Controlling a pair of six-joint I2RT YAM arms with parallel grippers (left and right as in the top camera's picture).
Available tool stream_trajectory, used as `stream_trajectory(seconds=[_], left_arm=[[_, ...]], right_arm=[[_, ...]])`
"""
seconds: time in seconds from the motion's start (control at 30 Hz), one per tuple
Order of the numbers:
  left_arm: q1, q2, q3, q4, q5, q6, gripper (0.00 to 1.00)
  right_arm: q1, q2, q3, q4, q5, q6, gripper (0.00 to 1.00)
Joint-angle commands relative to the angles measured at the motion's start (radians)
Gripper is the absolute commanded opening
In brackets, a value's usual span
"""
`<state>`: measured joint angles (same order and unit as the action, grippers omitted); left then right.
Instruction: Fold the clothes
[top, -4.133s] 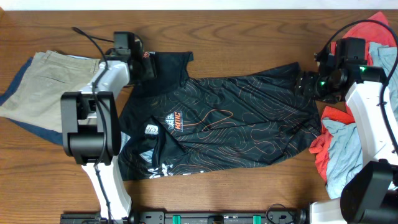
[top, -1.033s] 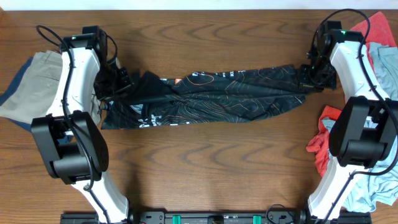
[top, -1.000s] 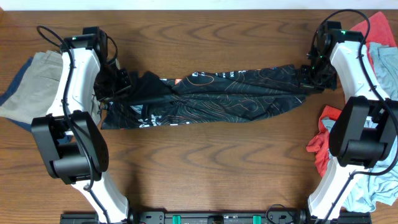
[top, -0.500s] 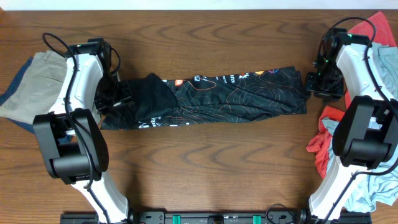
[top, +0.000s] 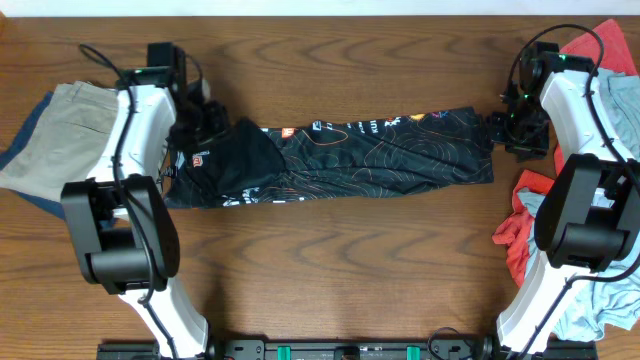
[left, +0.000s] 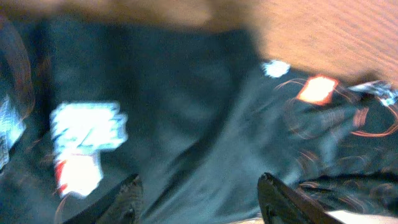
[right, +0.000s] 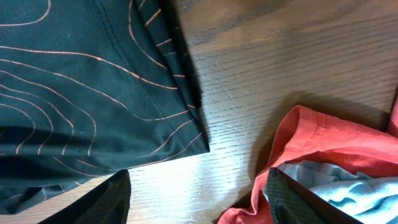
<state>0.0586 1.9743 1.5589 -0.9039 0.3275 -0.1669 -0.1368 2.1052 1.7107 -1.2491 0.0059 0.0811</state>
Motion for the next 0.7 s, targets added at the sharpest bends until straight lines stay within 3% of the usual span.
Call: stream_trajectory(seconds=[0.0,0.2,0.67], left_arm=[[-0.047,-0.001,0.027,0.062,0.029,0.016,0.64],[-0.097,0.046,0.027,0.130,-0.117,-0.036,0.68],[-0.104,0.148,0.026,0.259,-0.131,-0.037,0.70]], right_arm=[[0.007,-0.033,-0.006,0.000,-0.018,-0.019,0.68],[0.007,-0.033,-0.006,-0.007,-0.018,-0.019,0.68],[0.010,-0.033,-0.006,-0.004,-0.018,-0.019,0.69]])
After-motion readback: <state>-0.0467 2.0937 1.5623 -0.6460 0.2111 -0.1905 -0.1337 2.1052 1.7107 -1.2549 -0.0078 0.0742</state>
